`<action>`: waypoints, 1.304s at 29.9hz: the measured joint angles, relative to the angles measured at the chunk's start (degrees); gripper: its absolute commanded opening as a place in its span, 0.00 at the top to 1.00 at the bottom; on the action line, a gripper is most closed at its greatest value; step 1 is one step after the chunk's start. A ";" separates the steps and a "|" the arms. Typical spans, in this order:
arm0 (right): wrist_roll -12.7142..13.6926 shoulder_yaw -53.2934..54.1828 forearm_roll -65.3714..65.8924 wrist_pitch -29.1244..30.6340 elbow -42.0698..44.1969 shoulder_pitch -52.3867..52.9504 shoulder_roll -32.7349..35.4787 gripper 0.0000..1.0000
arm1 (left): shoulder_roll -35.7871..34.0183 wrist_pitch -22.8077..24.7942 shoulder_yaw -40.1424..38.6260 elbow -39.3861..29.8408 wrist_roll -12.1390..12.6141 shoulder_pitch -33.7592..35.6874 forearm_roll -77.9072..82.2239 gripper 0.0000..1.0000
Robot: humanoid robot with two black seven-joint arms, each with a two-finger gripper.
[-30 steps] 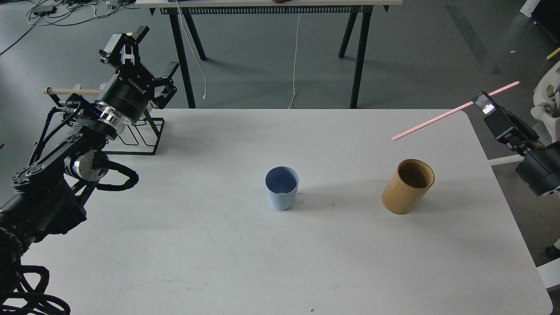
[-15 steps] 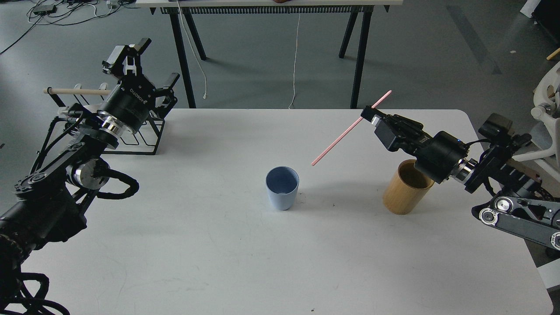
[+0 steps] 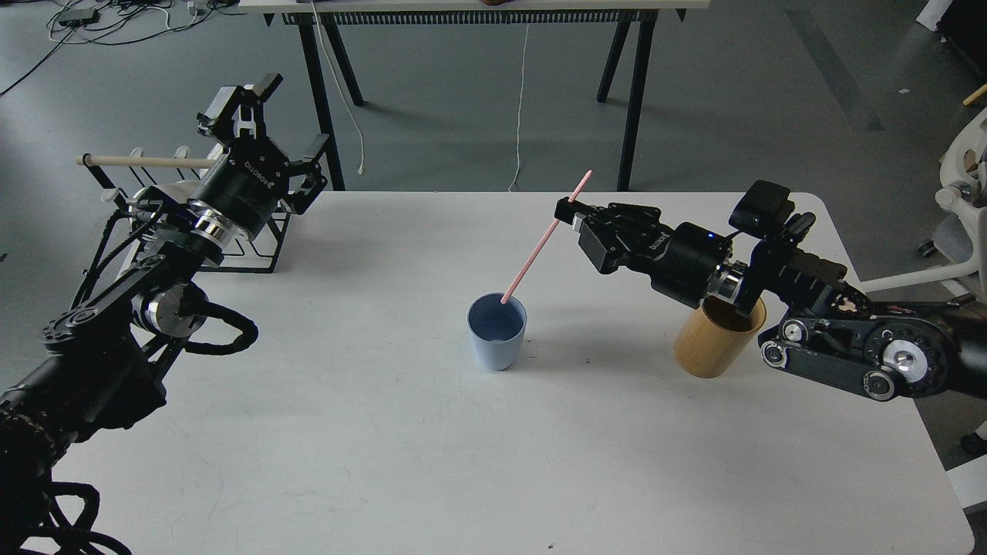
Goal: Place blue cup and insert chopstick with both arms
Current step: 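Move the straw over the blue cup and lower it inside, then release the straw and raise the right gripper away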
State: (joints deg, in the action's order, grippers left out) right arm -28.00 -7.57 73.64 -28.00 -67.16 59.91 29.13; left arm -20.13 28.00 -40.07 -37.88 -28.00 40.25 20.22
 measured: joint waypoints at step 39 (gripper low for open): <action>0.00 20.85 -31.76 -0.01 -6.10 -7.34 -1.12 0.10 | 0.43 0.00 -0.88 -0.19 0.00 -0.56 -0.66 0.02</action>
State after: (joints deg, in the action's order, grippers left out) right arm -28.00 13.28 41.88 -28.01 -73.26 52.56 28.01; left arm -19.69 28.00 -40.95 -38.07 -28.00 39.68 19.56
